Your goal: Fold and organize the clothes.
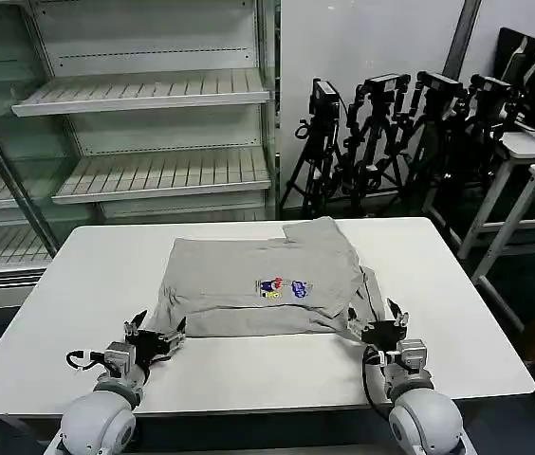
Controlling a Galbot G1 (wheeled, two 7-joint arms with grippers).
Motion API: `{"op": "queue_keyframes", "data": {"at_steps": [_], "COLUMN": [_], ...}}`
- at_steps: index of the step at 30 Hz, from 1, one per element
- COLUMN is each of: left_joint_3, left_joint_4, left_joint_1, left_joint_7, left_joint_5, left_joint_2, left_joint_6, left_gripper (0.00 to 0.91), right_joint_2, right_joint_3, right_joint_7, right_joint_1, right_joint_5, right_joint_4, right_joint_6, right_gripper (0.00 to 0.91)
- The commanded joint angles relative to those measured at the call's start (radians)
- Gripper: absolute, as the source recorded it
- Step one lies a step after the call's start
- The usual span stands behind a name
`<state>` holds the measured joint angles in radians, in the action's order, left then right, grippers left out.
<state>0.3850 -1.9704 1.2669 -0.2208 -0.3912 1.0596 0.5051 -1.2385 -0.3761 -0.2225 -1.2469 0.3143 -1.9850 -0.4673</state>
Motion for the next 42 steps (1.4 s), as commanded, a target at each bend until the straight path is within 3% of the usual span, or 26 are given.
{"op": "queue_keyframes", "data": {"at_steps": [1, 2, 3, 18, 25, 37, 42], "left_joint_3": [0.0, -0.001, -0.002, 0.0, 0.028, 0.124, 0.144], "left_joint_4": [0.032, 0.035, 0.036, 0.027, -0.049, -0.317, -0.378], "left_joint_1": [0.012, 0.011, 0.01, 0.017, 0.067, 0.401, 0.507], "left_joint_7": [0.001, 0.002, 0.002, 0.014, 0.011, -0.006, -0.021], "left_joint_5": [-0.027, -0.027, -0.027, -0.074, -0.083, -0.024, 0.021], "left_joint_2": [0.005, 0.005, 0.007, 0.008, 0.008, 0.032, 0.046], "left_joint_6": [-0.013, -0.013, -0.013, -0.007, -0.001, 0.002, 0.0], "left_gripper": [0.04, 0.04, 0.04, 0.04, 0.04, 0.04, 0.04], "right_joint_2": [-0.005, -0.006, -0.007, -0.01, 0.016, 0.092, 0.085], "right_joint_3": [-0.011, -0.009, -0.008, 0.003, -0.021, -0.17, -0.181], "right_joint_7": [-0.012, -0.017, -0.019, -0.018, -0.015, -0.006, -0.001], "right_joint_1": [-0.015, -0.011, -0.009, -0.012, -0.098, -0.402, -0.483], "right_joint_5": [0.088, 0.106, 0.117, 0.168, 0.139, 0.089, 0.044], "right_joint_4": [0.028, 0.033, 0.036, 0.053, -0.073, -0.344, -0.401], "right_joint_6": [-0.044, -0.052, -0.058, -0.062, -0.047, -0.036, -0.028], "right_gripper": [0.262, 0.01, 0.0, 0.0, 0.0, 0.0, 0.0]}}
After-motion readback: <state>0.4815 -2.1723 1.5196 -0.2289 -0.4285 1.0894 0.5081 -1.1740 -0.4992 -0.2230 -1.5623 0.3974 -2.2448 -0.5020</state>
